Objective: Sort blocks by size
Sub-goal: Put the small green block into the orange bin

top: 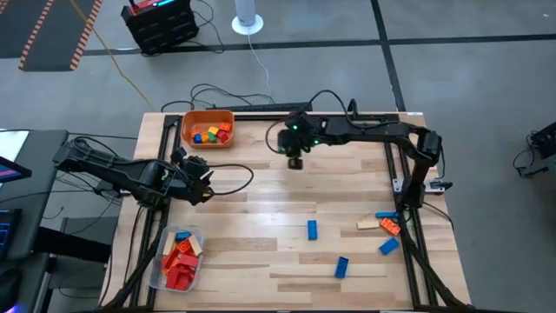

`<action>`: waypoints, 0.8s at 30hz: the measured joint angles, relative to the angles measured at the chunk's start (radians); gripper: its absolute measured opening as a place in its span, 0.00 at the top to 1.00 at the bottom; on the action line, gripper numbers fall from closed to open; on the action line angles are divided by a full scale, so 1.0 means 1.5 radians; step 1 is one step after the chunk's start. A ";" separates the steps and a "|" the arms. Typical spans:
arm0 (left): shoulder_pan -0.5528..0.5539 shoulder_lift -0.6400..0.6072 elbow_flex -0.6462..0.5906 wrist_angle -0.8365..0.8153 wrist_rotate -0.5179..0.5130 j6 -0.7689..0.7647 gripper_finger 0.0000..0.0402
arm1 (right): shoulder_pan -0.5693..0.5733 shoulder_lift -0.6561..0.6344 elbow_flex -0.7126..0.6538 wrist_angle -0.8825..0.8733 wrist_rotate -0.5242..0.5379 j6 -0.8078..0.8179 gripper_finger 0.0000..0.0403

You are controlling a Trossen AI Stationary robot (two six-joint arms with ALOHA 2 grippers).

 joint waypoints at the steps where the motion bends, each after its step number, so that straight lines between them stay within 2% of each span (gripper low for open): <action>1: 0.000 0.000 0.000 0.001 0.000 -0.001 0.55 | 0.004 0.000 0.007 0.029 -0.003 0.013 0.61; 7: 0.000 0.000 0.000 0.011 -0.031 -0.001 0.55 | 0.021 0.028 0.014 0.262 -0.018 0.112 0.61; 10: 0.000 0.000 0.000 0.023 -0.063 -0.001 0.55 | 0.022 0.081 0.038 0.359 -0.031 0.159 0.61; 13: 0.001 0.000 0.000 0.025 -0.077 -0.003 0.55 | 0.022 0.149 0.100 0.408 -0.061 0.207 0.61; 24: 0.001 0.000 0.000 -0.031 -0.077 -0.058 0.55 | 0.016 0.403 0.426 0.396 -0.066 0.294 0.60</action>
